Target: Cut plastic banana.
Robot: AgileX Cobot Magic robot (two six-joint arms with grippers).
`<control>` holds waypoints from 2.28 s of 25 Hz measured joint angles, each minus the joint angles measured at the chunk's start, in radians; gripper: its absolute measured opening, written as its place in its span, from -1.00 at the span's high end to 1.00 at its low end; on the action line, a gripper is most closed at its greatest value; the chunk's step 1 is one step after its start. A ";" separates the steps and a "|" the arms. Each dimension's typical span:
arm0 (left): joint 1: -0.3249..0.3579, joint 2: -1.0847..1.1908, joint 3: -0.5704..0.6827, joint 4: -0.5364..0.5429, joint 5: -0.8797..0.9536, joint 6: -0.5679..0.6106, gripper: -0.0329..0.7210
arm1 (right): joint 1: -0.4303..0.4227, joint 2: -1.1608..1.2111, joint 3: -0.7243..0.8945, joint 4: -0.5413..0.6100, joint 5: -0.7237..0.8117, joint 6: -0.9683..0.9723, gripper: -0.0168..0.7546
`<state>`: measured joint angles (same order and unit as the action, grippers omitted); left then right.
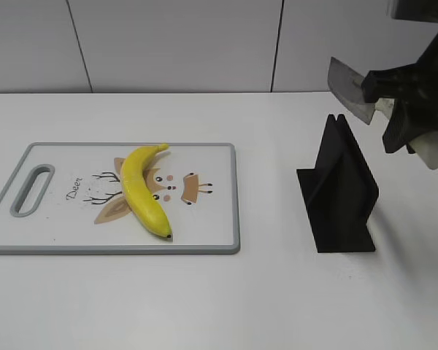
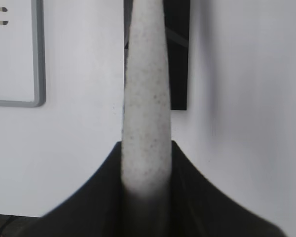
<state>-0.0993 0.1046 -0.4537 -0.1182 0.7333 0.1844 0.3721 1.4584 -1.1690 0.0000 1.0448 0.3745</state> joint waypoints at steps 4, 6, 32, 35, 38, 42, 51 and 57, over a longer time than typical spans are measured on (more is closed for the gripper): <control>0.000 0.000 -0.038 -0.001 0.085 0.000 -0.57 | 0.000 -0.003 0.001 0.000 0.000 0.002 0.48; 0.000 0.000 -0.051 0.000 0.123 0.000 -0.58 | 0.000 -0.003 0.001 0.000 0.000 0.002 0.48; 0.000 -0.088 -0.054 0.048 0.313 -0.045 -0.58 | 0.000 -0.005 0.122 0.008 -0.089 0.003 0.48; 0.000 -0.088 -0.054 0.048 0.313 -0.045 -0.57 | 0.000 -0.005 0.141 0.012 -0.115 0.003 0.48; 0.000 -0.088 -0.054 0.048 0.313 -0.045 -0.56 | 0.000 -0.005 0.148 0.017 -0.127 0.003 0.48; 0.000 -0.088 -0.054 0.048 0.313 -0.045 -0.55 | 0.000 -0.003 0.149 0.018 -0.136 0.003 0.48; 0.000 -0.088 -0.054 0.048 0.313 -0.046 -0.54 | 0.000 0.064 0.149 0.024 -0.133 0.003 0.48; 0.000 -0.088 -0.054 0.048 0.313 -0.046 -0.54 | 0.000 0.069 0.149 0.045 -0.088 -0.013 0.45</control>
<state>-0.0993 0.0162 -0.5077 -0.0702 1.0463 0.1386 0.3721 1.5269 -1.0200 0.0449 0.9564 0.3615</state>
